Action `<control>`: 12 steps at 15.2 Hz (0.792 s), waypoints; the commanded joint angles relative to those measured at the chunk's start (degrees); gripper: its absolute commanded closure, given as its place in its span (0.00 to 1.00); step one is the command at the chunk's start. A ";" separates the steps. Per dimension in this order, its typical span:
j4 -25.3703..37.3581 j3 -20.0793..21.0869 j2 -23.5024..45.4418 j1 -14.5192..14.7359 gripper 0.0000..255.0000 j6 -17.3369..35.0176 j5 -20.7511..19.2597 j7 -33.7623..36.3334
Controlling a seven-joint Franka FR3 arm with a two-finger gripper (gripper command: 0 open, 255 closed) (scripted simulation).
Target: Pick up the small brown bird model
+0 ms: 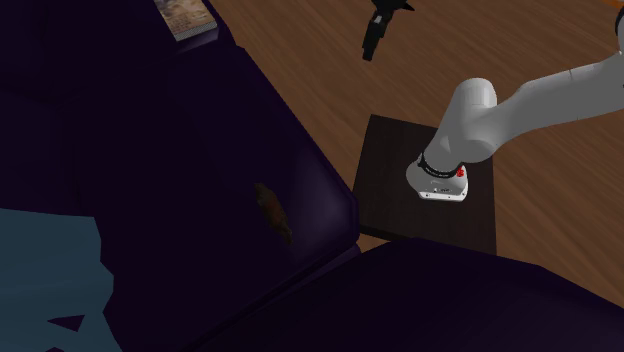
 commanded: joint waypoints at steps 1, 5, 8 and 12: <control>0.00 0.00 0.00 0.00 0.00 0.00 0.00 0.00; -1.27 6.05 -0.48 0.44 0.00 0.53 4.07 8.72; -1.29 10.63 0.22 0.77 0.00 1.26 7.12 15.26; -0.09 16.77 2.57 0.96 0.00 2.64 10.88 23.93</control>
